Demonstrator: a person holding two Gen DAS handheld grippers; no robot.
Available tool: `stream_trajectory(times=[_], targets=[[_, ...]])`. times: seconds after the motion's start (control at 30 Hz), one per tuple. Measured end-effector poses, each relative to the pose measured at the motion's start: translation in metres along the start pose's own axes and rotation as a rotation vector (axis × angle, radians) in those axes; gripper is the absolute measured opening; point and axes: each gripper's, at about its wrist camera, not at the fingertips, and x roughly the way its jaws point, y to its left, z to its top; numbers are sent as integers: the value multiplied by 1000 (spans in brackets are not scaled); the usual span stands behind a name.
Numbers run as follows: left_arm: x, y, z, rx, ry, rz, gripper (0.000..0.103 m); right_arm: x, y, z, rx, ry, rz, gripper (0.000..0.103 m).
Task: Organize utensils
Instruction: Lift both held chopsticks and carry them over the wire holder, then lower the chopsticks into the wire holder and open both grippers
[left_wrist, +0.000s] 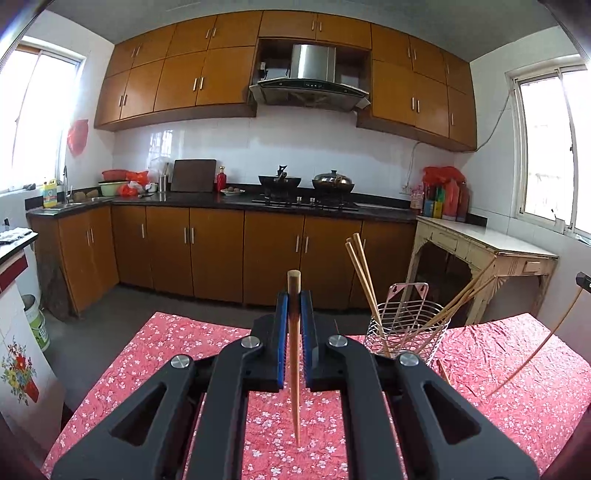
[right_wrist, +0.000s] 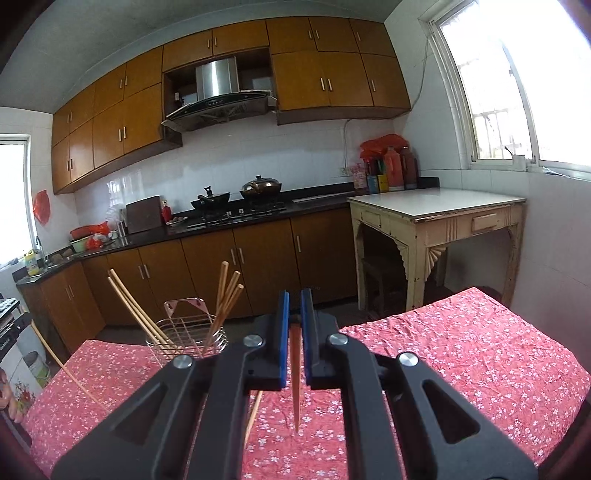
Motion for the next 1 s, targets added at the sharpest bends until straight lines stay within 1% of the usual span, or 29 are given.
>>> stream_trajectory(times=[0.3, 0.43, 0.53, 0.73, 0.83, 0.9, 1.0], targets=[[-1, -3, 4, -8, -7, -22, 7, -4, 10, 7, 2, 2, 52, 7], [0, -5, 11, -22, -8, -40, 7, -4, 19, 21, 4, -4, 94, 7], [0, -11, 23, -28, -28, -54, 7, -6, 30, 38, -5, -27, 125, 7], [2, -33, 66, -54, -103, -88, 7, -6, 64, 83, -17, -87, 202, 7], [3, -48, 87, -60, -147, -101, 7, 5, 86, 110, -21, -113, 225, 7], [7, -60, 103, -65, -182, -108, 7, 15, 98, 123, -22, -130, 225, 7], [15, -74, 118, -81, -229, -104, 7, 36, 115, 136, -21, -154, 215, 7]])
